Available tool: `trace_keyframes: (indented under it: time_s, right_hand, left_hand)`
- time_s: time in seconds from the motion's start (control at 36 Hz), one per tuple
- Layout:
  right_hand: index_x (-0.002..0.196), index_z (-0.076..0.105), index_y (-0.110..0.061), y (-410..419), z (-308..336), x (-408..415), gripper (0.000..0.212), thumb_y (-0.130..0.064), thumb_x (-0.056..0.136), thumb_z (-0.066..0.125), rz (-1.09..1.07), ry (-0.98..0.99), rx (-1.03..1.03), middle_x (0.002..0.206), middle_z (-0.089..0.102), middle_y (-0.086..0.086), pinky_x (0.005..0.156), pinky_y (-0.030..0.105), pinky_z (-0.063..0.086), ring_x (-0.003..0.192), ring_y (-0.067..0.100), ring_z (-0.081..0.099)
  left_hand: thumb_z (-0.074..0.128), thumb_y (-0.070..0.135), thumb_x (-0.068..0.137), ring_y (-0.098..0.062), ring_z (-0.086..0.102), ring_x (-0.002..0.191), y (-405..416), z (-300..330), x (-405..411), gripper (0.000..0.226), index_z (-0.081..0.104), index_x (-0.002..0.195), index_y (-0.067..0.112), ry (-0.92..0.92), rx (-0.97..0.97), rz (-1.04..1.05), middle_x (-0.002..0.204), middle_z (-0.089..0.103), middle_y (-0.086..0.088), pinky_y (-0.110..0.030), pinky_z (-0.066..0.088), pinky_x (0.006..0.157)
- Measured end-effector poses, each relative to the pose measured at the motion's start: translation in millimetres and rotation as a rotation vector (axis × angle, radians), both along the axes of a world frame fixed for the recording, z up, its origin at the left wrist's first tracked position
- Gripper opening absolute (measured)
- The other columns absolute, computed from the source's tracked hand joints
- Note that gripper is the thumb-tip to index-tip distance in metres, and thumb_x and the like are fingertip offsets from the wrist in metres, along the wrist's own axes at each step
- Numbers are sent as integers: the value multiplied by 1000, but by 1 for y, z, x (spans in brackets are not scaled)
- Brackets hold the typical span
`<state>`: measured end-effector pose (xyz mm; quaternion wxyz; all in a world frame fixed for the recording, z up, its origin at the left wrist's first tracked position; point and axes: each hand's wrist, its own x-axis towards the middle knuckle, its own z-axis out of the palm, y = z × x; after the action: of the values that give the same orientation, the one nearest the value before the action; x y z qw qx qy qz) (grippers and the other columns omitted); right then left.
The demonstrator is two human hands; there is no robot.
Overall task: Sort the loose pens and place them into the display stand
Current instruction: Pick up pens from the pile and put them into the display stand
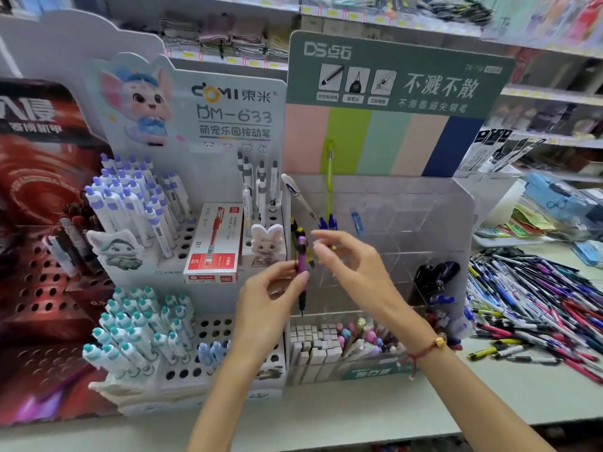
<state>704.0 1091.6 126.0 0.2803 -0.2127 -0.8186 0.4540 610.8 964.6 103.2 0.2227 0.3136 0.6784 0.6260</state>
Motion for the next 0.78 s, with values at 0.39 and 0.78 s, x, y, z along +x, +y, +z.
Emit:
trace_keyframes:
  time_s: [0.39,0.78]
  right_hand:
    - [113,67,-16,-1,-43,7,24,-23,90,65,-253,-20,162,100,69,-8,81,15,50,87,1,64]
    - [121,58,-22,-9,-81,-12,33,-27,89,61,-143,-463,444,112,66,0,81,32,48,107,19,57]
  left_hand:
    - [76,6,77,-10,61,97,5,-46,-6,48,63,120,21,812,-253,98,120,61,7,-25,55,75]
    - [67,17,87,-4,62,89,-3,-41,-10,58,46,139,31,669,-300,81,126,58,13,-21,46,75]
